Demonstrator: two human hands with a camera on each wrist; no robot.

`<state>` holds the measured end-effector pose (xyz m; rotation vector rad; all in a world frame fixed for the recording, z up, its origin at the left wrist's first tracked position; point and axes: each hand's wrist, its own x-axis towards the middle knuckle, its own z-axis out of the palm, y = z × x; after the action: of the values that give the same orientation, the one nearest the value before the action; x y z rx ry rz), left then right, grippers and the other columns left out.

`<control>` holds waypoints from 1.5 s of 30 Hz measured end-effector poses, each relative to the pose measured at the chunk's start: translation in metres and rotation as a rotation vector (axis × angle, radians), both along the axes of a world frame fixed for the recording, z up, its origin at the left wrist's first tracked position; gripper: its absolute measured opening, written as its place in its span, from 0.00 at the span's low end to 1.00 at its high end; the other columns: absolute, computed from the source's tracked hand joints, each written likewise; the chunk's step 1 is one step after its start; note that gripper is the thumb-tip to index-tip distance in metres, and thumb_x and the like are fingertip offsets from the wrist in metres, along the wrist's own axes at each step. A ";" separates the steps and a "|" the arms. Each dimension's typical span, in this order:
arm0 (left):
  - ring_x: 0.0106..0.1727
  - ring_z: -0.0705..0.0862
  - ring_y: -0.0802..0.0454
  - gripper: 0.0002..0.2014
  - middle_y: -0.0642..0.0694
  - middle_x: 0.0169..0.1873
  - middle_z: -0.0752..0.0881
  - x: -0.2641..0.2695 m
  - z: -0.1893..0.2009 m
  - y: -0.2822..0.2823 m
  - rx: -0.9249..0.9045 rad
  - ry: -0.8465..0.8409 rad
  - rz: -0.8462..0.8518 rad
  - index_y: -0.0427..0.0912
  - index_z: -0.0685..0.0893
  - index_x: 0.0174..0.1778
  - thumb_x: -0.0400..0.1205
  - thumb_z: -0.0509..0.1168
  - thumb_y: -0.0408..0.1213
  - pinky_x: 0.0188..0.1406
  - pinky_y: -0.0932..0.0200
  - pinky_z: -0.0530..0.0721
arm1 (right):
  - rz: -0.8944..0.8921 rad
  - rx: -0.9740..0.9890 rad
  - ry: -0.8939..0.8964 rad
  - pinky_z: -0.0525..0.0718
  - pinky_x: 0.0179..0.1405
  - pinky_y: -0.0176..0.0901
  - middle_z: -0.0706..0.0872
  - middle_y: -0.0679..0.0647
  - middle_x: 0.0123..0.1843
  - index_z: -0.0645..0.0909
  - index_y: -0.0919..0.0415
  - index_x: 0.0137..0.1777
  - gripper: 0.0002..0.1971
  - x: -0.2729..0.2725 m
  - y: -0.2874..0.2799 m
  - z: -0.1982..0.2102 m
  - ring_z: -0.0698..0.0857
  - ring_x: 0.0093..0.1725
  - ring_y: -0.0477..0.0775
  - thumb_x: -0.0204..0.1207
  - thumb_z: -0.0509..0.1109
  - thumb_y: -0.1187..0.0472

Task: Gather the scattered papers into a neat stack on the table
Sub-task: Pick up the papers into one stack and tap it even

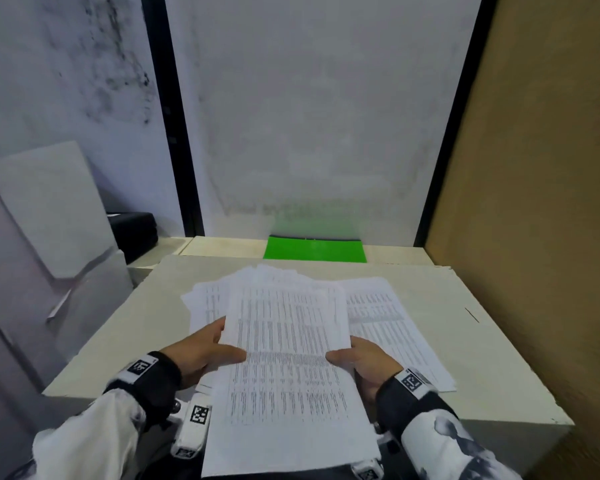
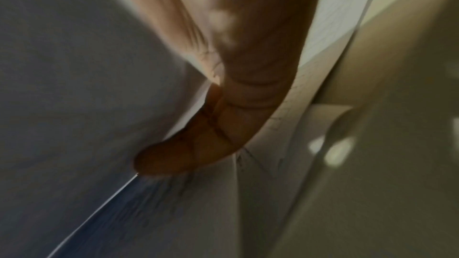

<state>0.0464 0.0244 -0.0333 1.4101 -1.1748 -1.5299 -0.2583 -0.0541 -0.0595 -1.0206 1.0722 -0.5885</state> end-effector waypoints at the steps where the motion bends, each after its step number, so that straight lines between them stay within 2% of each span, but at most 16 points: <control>1: 0.72 0.84 0.51 0.29 0.51 0.68 0.88 0.000 0.000 -0.002 -0.002 -0.030 0.031 0.51 0.80 0.73 0.76 0.79 0.34 0.78 0.45 0.77 | 0.011 -0.038 0.047 0.92 0.58 0.61 0.96 0.65 0.58 0.87 0.72 0.66 0.16 0.000 -0.001 -0.003 0.95 0.57 0.68 0.79 0.71 0.75; 4: 0.53 0.92 0.59 0.16 0.50 0.55 0.93 -0.010 0.003 -0.009 -0.069 -0.200 0.137 0.44 0.85 0.63 0.80 0.74 0.30 0.64 0.54 0.87 | 0.047 -0.147 0.182 0.92 0.54 0.55 0.95 0.68 0.54 0.89 0.71 0.52 0.11 0.005 0.002 -0.002 0.94 0.51 0.65 0.73 0.70 0.74; 7: 0.51 0.93 0.50 0.24 0.47 0.57 0.93 -0.020 0.003 -0.012 -0.061 -0.170 0.133 0.42 0.80 0.70 0.78 0.74 0.27 0.48 0.60 0.89 | 0.055 -0.159 0.261 0.78 0.33 0.39 0.87 0.56 0.34 0.83 0.63 0.34 0.11 0.012 0.007 0.000 0.83 0.33 0.52 0.75 0.67 0.76; 10: 0.57 0.87 0.40 0.31 0.48 0.62 0.91 -0.027 0.010 -0.013 -0.072 -0.075 0.079 0.56 0.77 0.74 0.77 0.76 0.30 0.49 0.52 0.86 | 0.024 -0.132 0.193 0.79 0.29 0.35 0.83 0.54 0.36 0.80 0.64 0.39 0.09 0.011 0.008 -0.003 0.81 0.30 0.47 0.79 0.67 0.73; 12: 0.62 0.89 0.38 0.30 0.43 0.64 0.90 -0.032 0.025 -0.011 -0.158 0.031 0.070 0.53 0.76 0.74 0.79 0.71 0.22 0.56 0.46 0.90 | -0.048 -0.130 0.111 0.90 0.44 0.41 0.91 0.55 0.46 0.85 0.64 0.50 0.07 0.012 0.007 -0.001 0.90 0.42 0.50 0.78 0.75 0.61; 15: 0.61 0.90 0.34 0.30 0.38 0.63 0.90 -0.035 0.044 -0.011 -0.277 0.163 0.068 0.53 0.75 0.73 0.80 0.65 0.19 0.51 0.43 0.93 | -0.096 -0.002 -0.070 0.91 0.61 0.61 0.93 0.62 0.61 0.86 0.63 0.69 0.32 0.005 0.007 0.012 0.93 0.56 0.65 0.71 0.82 0.42; 18: 0.62 0.90 0.39 0.29 0.42 0.62 0.91 -0.040 0.049 -0.013 -0.315 0.200 0.144 0.54 0.77 0.71 0.82 0.61 0.17 0.57 0.42 0.91 | 0.015 0.177 -0.414 0.94 0.48 0.59 0.94 0.69 0.54 0.92 0.66 0.63 0.22 -0.012 0.013 0.028 0.95 0.48 0.69 0.76 0.78 0.50; 22: 0.66 0.87 0.36 0.23 0.38 0.67 0.88 -0.049 0.033 -0.019 -0.216 0.125 0.130 0.43 0.74 0.77 0.86 0.62 0.23 0.70 0.30 0.81 | -0.040 -0.047 -0.500 0.92 0.51 0.65 0.90 0.72 0.67 0.78 0.63 0.79 0.32 -0.030 0.004 0.030 0.94 0.57 0.73 0.73 0.80 0.68; 24: 0.57 0.93 0.45 0.15 0.47 0.56 0.94 -0.059 0.029 -0.021 -0.125 0.074 0.138 0.44 0.79 0.71 0.88 0.62 0.32 0.63 0.34 0.87 | -0.079 -0.224 -0.411 0.92 0.52 0.64 0.88 0.72 0.70 0.75 0.63 0.79 0.30 -0.035 -0.003 0.028 0.93 0.60 0.74 0.77 0.71 0.78; 26: 0.36 0.92 0.66 0.05 0.60 0.35 0.94 -0.070 0.024 -0.024 -0.103 -0.032 0.128 0.48 0.82 0.56 0.89 0.62 0.36 0.44 0.56 0.92 | -0.102 -0.335 -0.338 0.91 0.58 0.63 0.90 0.68 0.69 0.76 0.60 0.77 0.30 -0.042 -0.004 0.028 0.91 0.65 0.72 0.79 0.64 0.85; 28: 0.35 0.91 0.67 0.10 0.55 0.38 0.94 -0.078 0.018 -0.027 -0.129 -0.095 0.110 0.43 0.82 0.62 0.86 0.67 0.31 0.33 0.66 0.87 | -0.091 -0.432 -0.242 0.92 0.58 0.54 0.94 0.63 0.64 0.80 0.60 0.74 0.29 -0.047 0.000 0.030 0.92 0.64 0.67 0.79 0.63 0.85; 30: 0.53 0.91 0.52 0.23 0.45 0.55 0.92 -0.081 0.015 -0.033 -0.186 -0.136 0.149 0.43 0.78 0.72 0.81 0.72 0.29 0.42 0.57 0.88 | -0.084 -0.517 -0.120 0.92 0.50 0.43 0.95 0.59 0.59 0.84 0.59 0.68 0.22 -0.051 0.000 0.032 0.93 0.61 0.66 0.80 0.68 0.80; 33: 0.60 0.89 0.43 0.23 0.43 0.57 0.92 -0.084 0.025 -0.039 -0.286 -0.154 0.228 0.45 0.82 0.67 0.77 0.78 0.34 0.53 0.47 0.89 | -0.120 -0.599 -0.078 0.92 0.52 0.37 0.96 0.51 0.56 0.85 0.54 0.63 0.21 -0.057 -0.003 0.040 0.95 0.59 0.55 0.79 0.71 0.79; 38: 0.44 0.87 0.44 0.16 0.45 0.42 0.91 -0.078 0.038 -0.048 -0.273 -0.028 0.296 0.38 0.83 0.49 0.75 0.77 0.44 0.33 0.59 0.83 | -0.059 -0.585 -0.070 0.91 0.64 0.50 0.94 0.60 0.63 0.84 0.62 0.70 0.22 -0.056 -0.004 0.051 0.94 0.62 0.54 0.79 0.71 0.79; 42: 0.55 0.90 0.47 0.24 0.43 0.58 0.89 -0.075 0.025 -0.050 -0.198 -0.112 0.308 0.41 0.76 0.67 0.78 0.77 0.32 0.46 0.60 0.89 | -0.027 -0.306 -0.050 0.89 0.67 0.63 0.93 0.62 0.66 0.85 0.64 0.71 0.21 -0.050 -0.006 0.040 0.92 0.65 0.66 0.79 0.71 0.77; 45: 0.59 0.88 0.40 0.39 0.40 0.63 0.86 -0.072 0.010 -0.053 -0.074 -0.274 0.290 0.43 0.70 0.73 0.68 0.82 0.44 0.63 0.40 0.87 | -0.045 -0.157 0.118 0.86 0.69 0.69 0.94 0.67 0.63 0.88 0.65 0.64 0.16 -0.043 -0.004 0.024 0.91 0.65 0.73 0.77 0.74 0.69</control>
<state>-0.0254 -0.0284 -0.0236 1.6952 -1.1131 -1.1089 -0.3012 -0.0578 -0.0352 -1.1815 1.1690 -0.6637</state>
